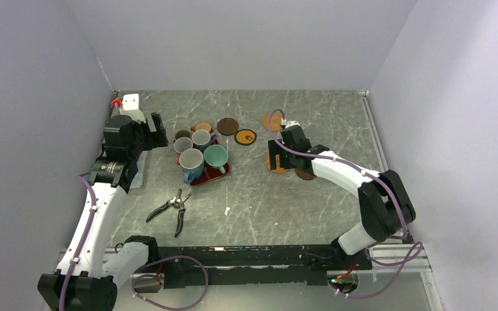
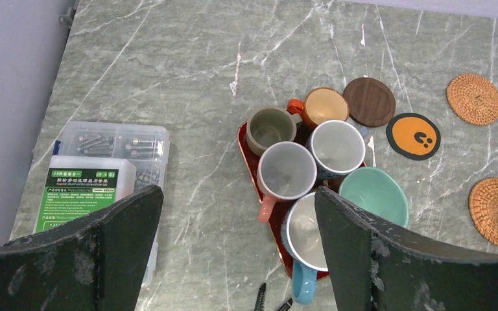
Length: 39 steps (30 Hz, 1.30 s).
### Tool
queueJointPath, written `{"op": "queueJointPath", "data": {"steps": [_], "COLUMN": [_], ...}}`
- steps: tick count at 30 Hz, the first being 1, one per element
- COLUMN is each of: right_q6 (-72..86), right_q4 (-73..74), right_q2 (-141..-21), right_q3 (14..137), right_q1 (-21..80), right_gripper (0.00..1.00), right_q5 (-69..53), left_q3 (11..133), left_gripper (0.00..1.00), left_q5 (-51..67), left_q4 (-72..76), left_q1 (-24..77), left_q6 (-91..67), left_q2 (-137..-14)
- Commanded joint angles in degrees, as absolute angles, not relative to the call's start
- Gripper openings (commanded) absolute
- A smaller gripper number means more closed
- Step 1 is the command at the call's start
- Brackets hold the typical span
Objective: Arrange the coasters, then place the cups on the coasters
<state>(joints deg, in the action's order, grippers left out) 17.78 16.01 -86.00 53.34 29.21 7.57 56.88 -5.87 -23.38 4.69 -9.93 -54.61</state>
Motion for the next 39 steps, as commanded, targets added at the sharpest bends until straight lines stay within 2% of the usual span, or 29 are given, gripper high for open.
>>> {"op": "queueJointPath", "data": {"steps": [1,19,25,39], "right_q6": [21.71,22.47,21.74,18.81], "right_q4": [12.31,15.97,16.11,16.45], "right_q2": [-89.44,-105.11,-108.18,-116.18], "right_q3": [54.19,62.88,65.59,74.51], "right_q1": [29.87,31.42,31.3,28.78], "right_gripper": [0.86,0.74,0.74,0.73], "right_q5": [9.79,16.4,18.72,15.31], "left_q3": [57.04,57.4,57.39,57.39], "left_gripper": [0.94,0.94,0.94,0.94], "left_q5": [-5.75,-5.36,-5.08,-4.84], "left_q4": [-21.6,-22.11,-22.15,-22.06], "left_q1": [4.83,4.83,4.83,4.84], "left_q6": [-9.58,-9.54,-9.66,-9.75], "left_q2": [-54.16,-56.38,-56.89,-56.81]}}
